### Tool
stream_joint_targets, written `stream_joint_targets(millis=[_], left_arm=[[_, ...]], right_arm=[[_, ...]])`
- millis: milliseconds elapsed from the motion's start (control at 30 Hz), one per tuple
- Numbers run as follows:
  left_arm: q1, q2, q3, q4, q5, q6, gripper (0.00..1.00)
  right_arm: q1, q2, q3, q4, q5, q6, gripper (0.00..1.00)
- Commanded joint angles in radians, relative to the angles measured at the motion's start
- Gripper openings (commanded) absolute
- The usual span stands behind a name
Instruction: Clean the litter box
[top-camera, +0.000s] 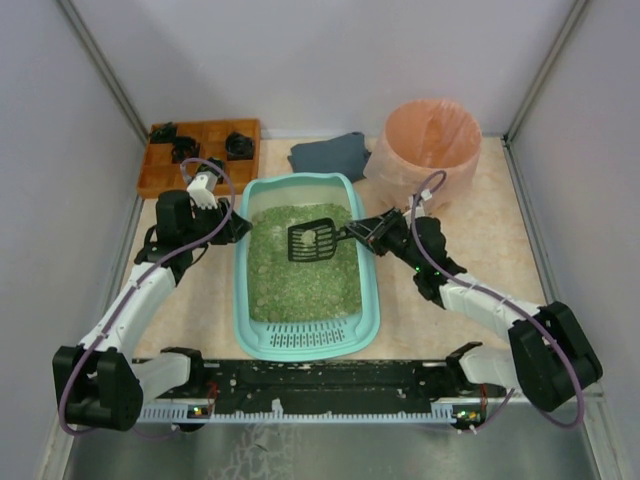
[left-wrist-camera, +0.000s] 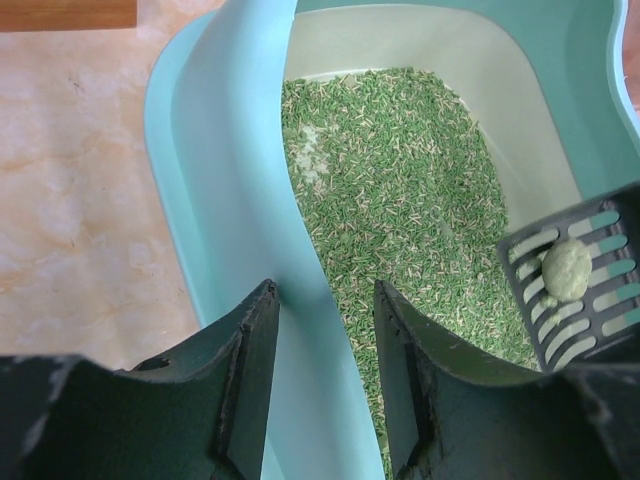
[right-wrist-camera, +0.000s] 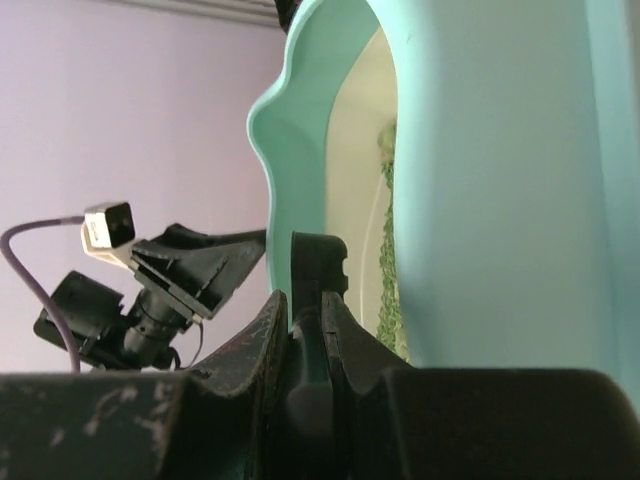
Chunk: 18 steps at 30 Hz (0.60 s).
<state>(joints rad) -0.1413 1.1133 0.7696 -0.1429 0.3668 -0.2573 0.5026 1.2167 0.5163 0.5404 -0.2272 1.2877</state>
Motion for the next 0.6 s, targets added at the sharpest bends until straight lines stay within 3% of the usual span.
stream_joint_targets(millis=[0,67,167,200,333,400,467,567], left_arm=[[-0.004,-0.012,-0.002,0.001,0.016,-0.001,0.48],[-0.004,-0.015,-0.014,0.032,0.028,-0.007,0.48],[-0.004,-0.002,0.013,0.006,0.035,-0.003,0.48],[-0.004,-0.001,0.017,-0.010,0.027,0.000,0.48],[-0.005,-0.013,-0.009,0.023,0.028,-0.005,0.48],[-0.004,-0.004,0.001,0.021,0.042,-0.007,0.48],[-0.004,0.002,0.020,-0.009,0.033,-0.001,0.48],[-0.004,-0.015,0.003,-0.008,0.006,0.005,0.48]], right_arm=[[0.035,0.019,0.099,0.096,-0.051,-0.035,0.00],[0.070,0.070,0.154,0.114,-0.123,-0.065,0.00],[0.019,0.021,0.065,0.079,0.035,0.003,0.00],[0.006,0.009,0.020,0.139,0.063,0.047,0.00],[0.092,0.111,0.152,0.177,-0.132,-0.020,0.00],[0.075,0.090,0.116,0.153,-0.056,-0.023,0.00],[0.018,0.051,0.012,0.170,0.046,0.102,0.00],[0.034,0.085,0.050,0.261,-0.063,0.089,0.00]])
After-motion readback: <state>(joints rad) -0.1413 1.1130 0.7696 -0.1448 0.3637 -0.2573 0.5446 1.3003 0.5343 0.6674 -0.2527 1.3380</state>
